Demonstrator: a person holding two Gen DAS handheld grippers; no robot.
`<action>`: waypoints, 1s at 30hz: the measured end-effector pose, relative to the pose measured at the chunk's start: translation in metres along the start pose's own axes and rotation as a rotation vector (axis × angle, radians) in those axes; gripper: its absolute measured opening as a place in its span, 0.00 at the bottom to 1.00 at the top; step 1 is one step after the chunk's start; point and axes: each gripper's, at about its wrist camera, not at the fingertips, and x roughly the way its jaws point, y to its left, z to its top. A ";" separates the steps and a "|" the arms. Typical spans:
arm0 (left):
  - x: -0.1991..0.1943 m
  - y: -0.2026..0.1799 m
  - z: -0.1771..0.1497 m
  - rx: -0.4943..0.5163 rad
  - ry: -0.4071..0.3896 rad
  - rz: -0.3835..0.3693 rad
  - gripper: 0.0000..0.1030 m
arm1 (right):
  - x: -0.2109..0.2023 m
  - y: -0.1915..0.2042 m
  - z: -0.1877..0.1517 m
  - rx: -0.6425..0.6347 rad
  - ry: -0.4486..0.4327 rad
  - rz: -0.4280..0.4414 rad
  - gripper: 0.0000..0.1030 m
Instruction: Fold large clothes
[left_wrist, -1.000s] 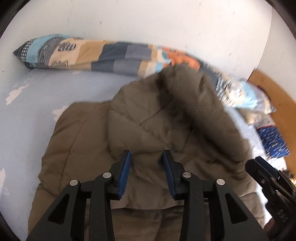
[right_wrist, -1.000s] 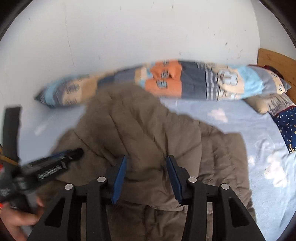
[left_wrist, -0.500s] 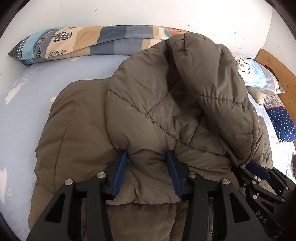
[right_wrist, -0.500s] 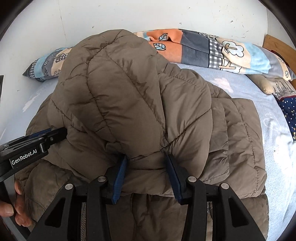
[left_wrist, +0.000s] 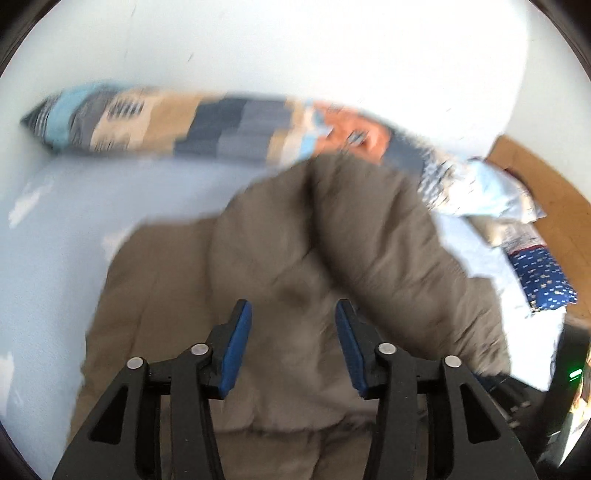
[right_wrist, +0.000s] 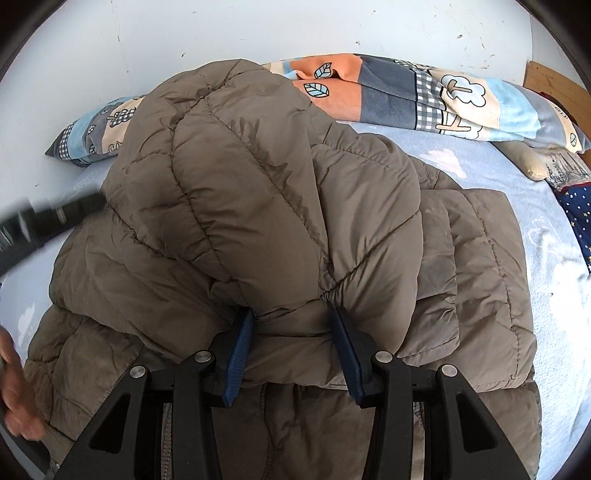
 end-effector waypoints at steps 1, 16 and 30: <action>-0.001 -0.006 0.002 0.015 -0.020 -0.017 0.56 | 0.000 0.000 0.000 -0.001 0.001 0.001 0.47; 0.081 -0.040 0.011 0.085 0.168 0.068 0.58 | 0.002 -0.009 0.003 0.039 0.020 0.042 0.47; 0.071 -0.036 0.000 0.102 0.172 0.076 0.59 | -0.020 -0.020 0.005 0.133 0.019 0.142 0.47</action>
